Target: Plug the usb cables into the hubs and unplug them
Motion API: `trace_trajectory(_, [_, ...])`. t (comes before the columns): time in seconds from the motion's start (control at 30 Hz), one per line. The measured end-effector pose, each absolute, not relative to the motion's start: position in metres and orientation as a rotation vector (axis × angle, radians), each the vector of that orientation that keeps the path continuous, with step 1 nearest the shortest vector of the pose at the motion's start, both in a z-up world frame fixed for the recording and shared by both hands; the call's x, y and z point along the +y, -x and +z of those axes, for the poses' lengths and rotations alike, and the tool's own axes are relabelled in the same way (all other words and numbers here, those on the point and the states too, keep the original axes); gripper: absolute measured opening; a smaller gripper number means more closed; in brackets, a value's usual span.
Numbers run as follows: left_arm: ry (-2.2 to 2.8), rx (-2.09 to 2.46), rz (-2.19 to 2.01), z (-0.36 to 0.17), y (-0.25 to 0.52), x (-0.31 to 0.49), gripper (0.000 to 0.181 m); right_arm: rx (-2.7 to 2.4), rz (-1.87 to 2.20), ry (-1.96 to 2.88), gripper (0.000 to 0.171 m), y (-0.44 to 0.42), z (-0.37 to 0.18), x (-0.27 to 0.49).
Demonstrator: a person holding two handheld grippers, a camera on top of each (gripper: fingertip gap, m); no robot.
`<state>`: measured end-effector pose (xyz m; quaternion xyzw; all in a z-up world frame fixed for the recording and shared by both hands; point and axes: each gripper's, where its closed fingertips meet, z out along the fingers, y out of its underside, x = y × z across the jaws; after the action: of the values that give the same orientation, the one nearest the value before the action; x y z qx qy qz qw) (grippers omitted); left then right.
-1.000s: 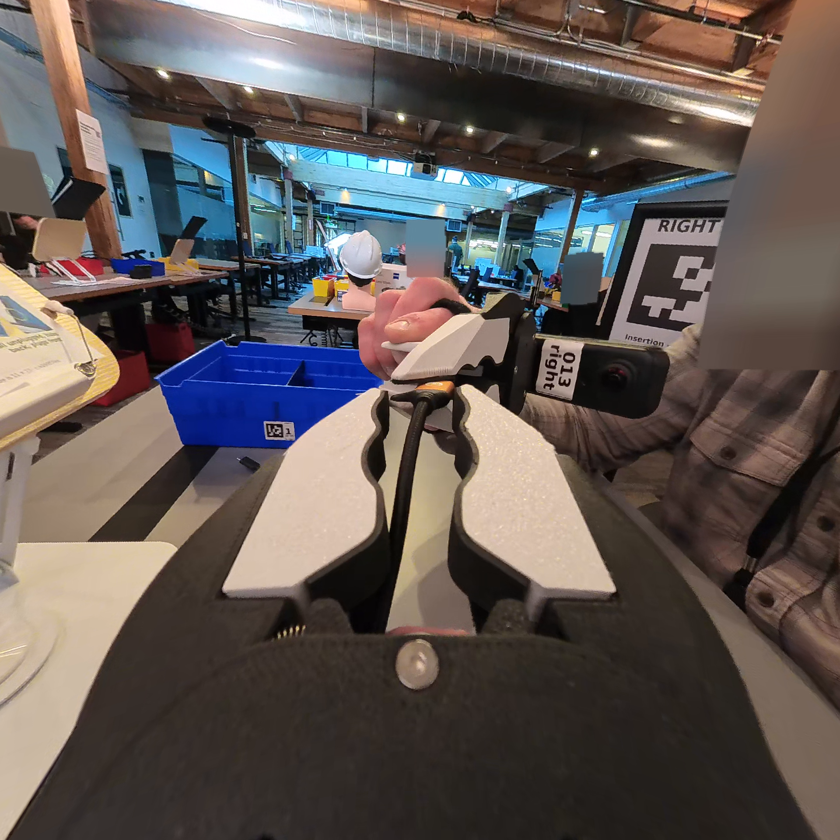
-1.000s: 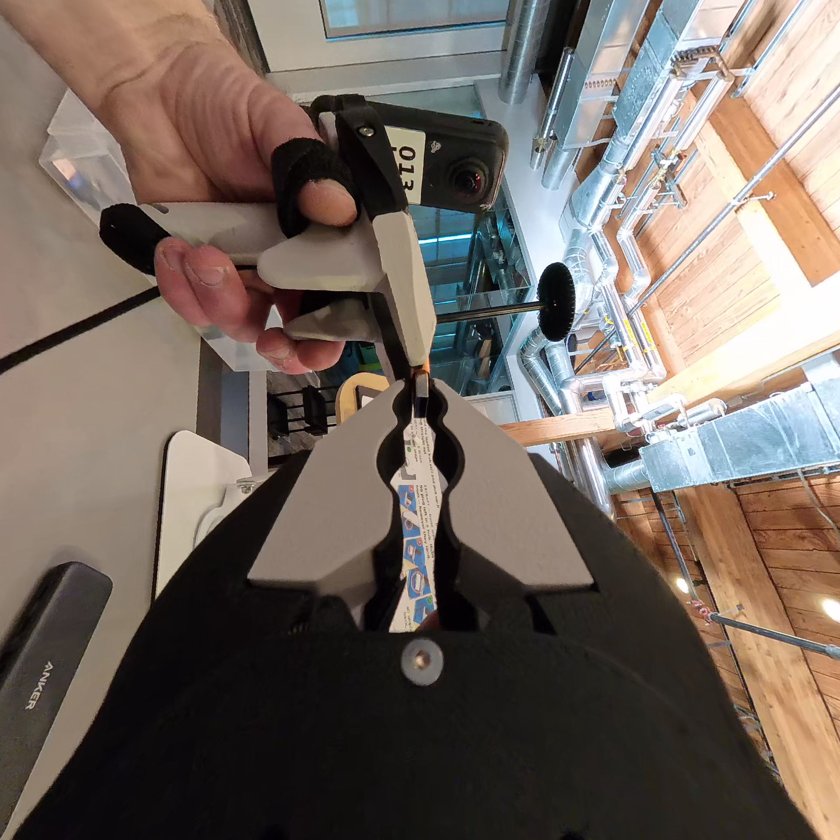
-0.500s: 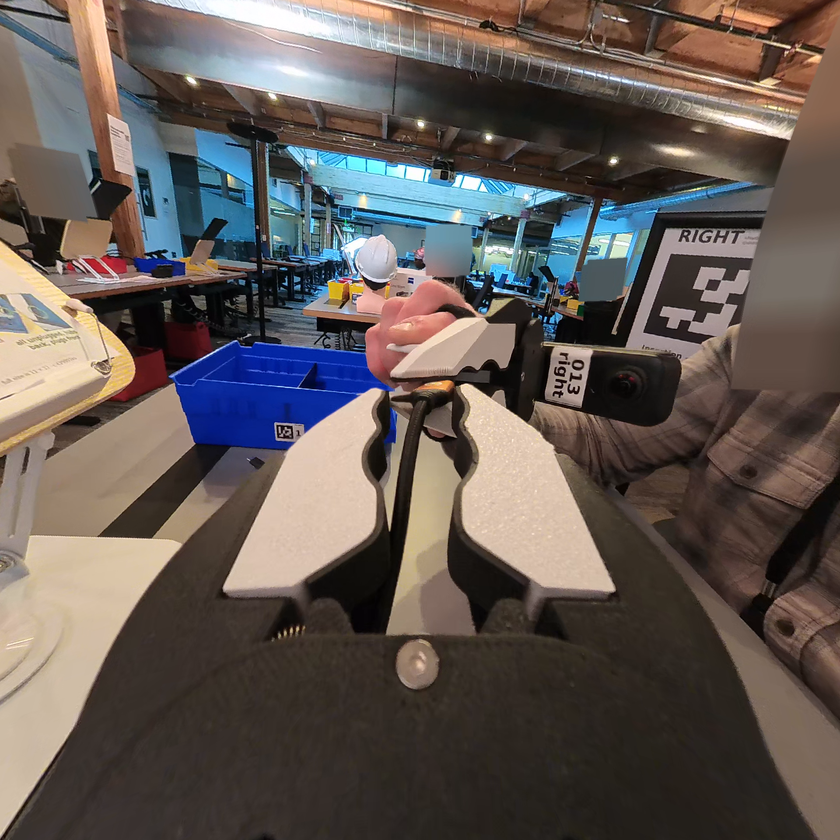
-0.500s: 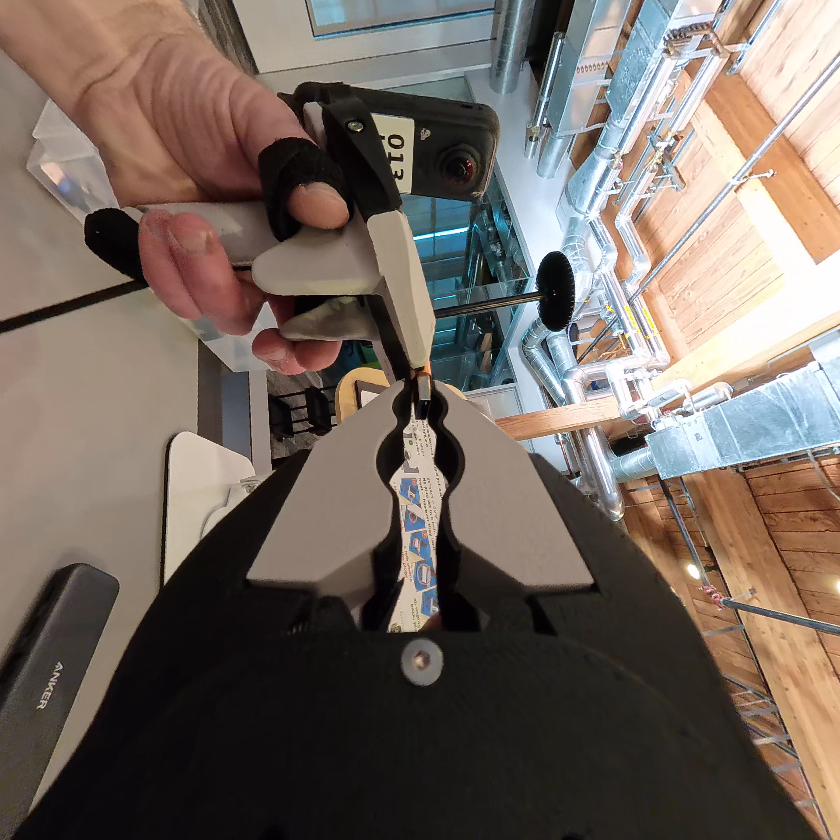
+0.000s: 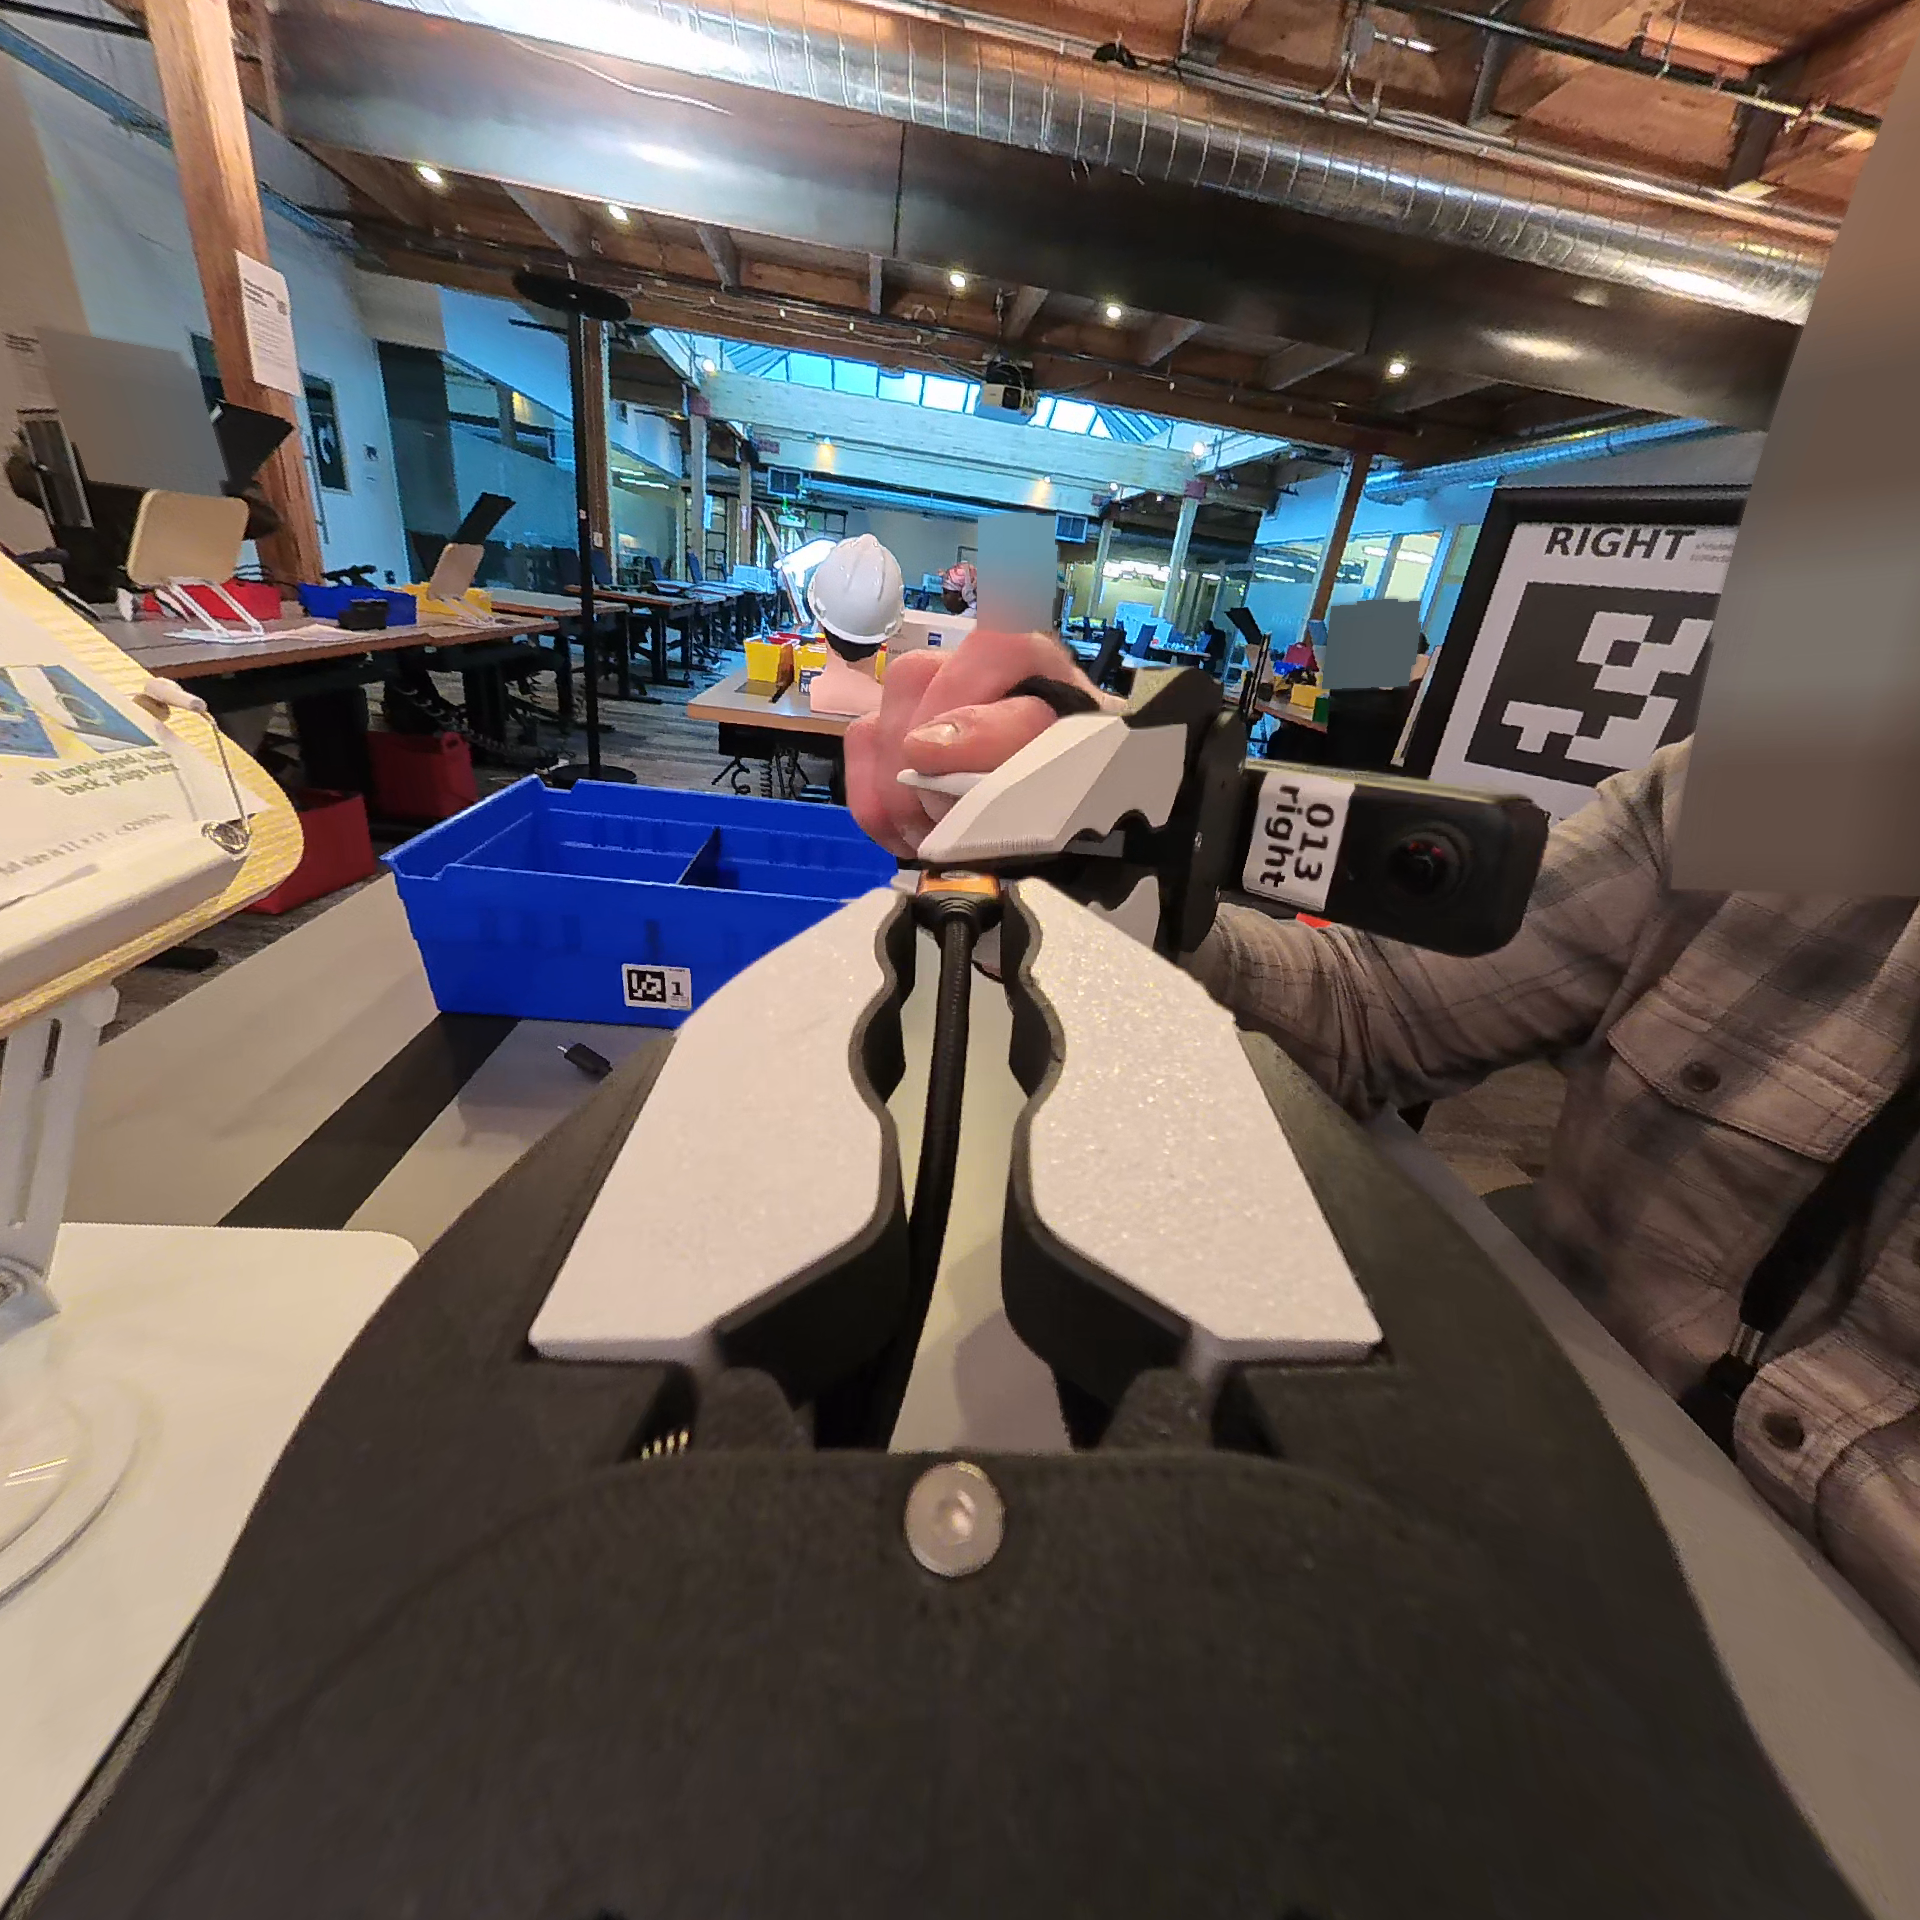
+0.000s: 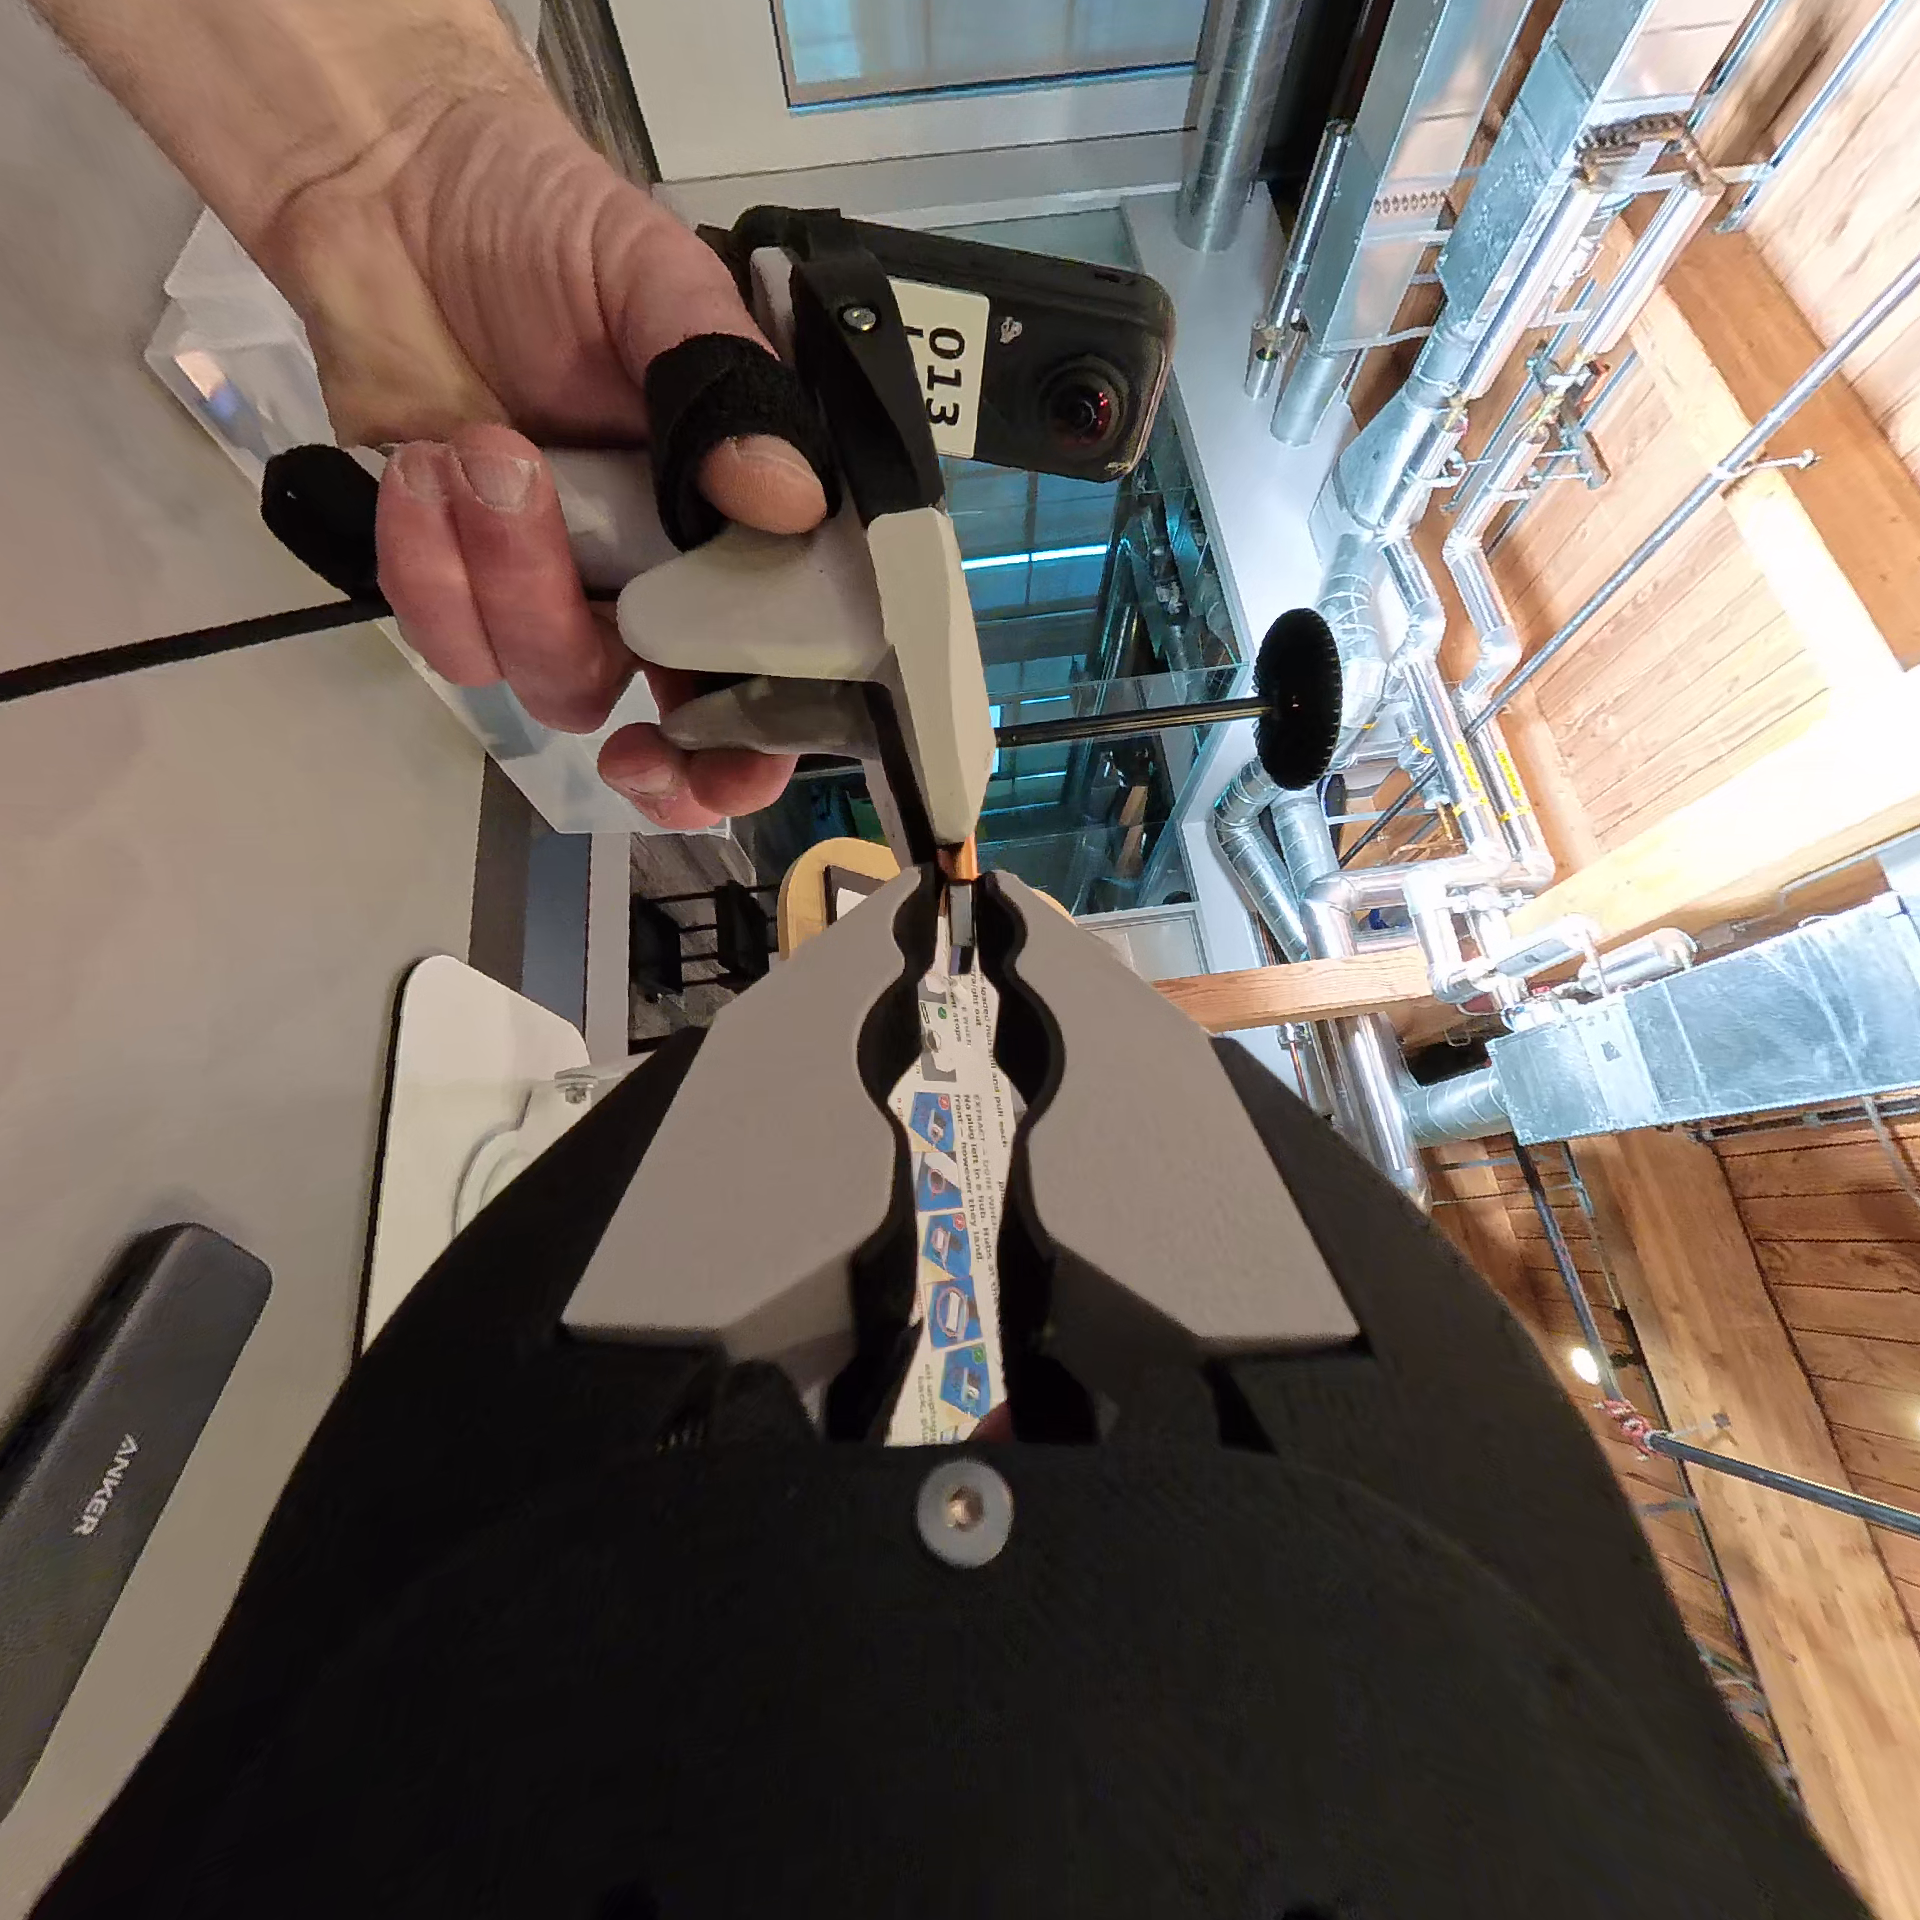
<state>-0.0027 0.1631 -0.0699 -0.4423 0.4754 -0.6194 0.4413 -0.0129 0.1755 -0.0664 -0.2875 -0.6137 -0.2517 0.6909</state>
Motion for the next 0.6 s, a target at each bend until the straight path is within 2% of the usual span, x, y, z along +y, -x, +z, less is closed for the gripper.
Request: trace_trajectory(0.6, [1.082, 1.152, -1.436, -0.0662, -0.0026, 0.1667, 0.016, -1.371, -0.604, 0.66, 0.004, 0.0079, -0.0644, 0.1777])
